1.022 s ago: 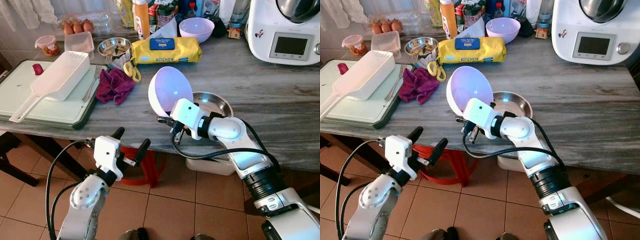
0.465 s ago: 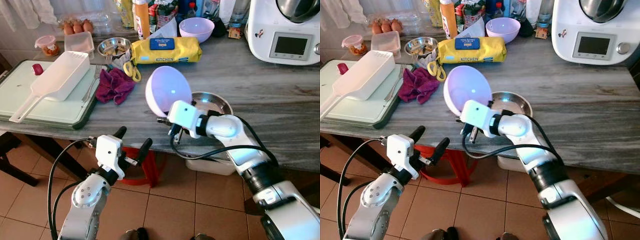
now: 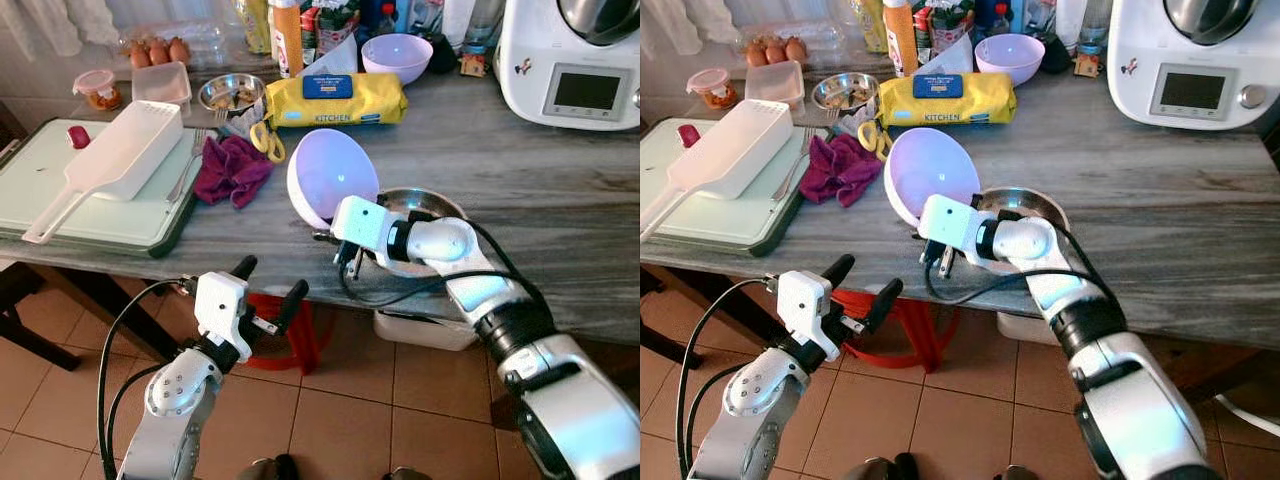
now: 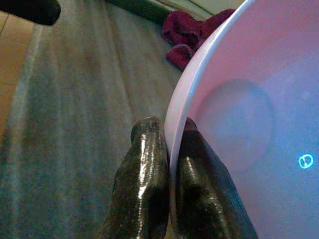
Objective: Setting the table
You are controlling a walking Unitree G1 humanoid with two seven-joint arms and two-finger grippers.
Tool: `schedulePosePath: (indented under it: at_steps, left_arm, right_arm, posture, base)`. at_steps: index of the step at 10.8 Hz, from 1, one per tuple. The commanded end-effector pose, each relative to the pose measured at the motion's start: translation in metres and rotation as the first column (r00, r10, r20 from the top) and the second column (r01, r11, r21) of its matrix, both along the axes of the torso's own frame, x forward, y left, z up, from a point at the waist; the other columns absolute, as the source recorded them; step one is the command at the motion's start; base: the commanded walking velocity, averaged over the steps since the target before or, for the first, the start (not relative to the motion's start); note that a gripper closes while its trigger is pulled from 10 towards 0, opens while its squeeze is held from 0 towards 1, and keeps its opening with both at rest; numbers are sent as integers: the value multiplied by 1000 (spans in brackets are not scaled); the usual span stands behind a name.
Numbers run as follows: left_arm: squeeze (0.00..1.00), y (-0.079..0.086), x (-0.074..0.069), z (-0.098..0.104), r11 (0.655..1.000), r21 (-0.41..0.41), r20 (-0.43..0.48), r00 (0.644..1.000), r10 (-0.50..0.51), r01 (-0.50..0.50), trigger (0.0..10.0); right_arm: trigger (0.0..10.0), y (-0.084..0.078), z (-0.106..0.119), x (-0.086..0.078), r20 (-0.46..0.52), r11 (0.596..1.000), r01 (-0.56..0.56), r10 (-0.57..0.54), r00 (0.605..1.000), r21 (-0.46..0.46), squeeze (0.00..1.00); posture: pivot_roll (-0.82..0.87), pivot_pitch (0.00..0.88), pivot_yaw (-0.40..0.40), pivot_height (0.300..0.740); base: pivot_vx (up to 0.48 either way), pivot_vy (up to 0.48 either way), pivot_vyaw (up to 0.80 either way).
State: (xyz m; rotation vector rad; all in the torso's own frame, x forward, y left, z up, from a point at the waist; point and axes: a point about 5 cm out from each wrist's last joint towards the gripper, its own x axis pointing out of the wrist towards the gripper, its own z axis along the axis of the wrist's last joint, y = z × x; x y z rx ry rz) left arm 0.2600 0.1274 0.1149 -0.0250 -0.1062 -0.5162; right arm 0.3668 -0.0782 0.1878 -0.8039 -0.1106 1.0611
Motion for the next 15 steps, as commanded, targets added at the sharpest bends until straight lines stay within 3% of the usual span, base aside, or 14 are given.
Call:
schedulePosePath:
  at_steps: [1,6,8,10,12,14,15]
  left_arm:
    - [0,1,-3,1,1000,4,-2,1000,-5,5,10000]
    - [0,13,4,2,999,41,13,1000,3,-4,10000]
    - [0,19,9,2,996,89,25,1000,-17,15,10000]
    - [0,22,15,3,993,111,31,999,-34,31,10000]
    - [0,17,15,3,994,103,35,999,-41,38,10000]
    - [0,15,14,2,995,94,32,998,-45,42,10000]
    - [0,14,14,1,995,90,31,999,-45,42,10000]
  right_arm:
    - [10000,2,2,2,7,1000,-10,10,1000,-18,0]
    - [10000,8,18,13,75,1000,-4,5,997,-20,0]
    - [10000,16,19,13,61,999,-33,34,998,-16,0]
    - [10000,24,14,12,-14,998,-54,54,998,-18,0]
    - [10000,20,8,13,-53,996,-59,56,997,-62,43]
    - [10000,14,4,12,-75,992,-66,58,996,-109,263]
    - [10000,12,5,13,-77,993,-56,48,996,-108,835]
  posture:
    - [-95,188,83,740]
    - [-91,184,85,740]
    - [-91,181,84,740]
    - [-97,182,85,740]
    - [-101,183,85,740]
    - [-103,181,85,740]
    - [-105,180,85,740]
  base:
    - [0,0,0]
    - [0,0,0]
    - [0,0,0]
    - [0,0,0]
    - [0,0,0]
    - [0,0,0]
    - [0,0,0]
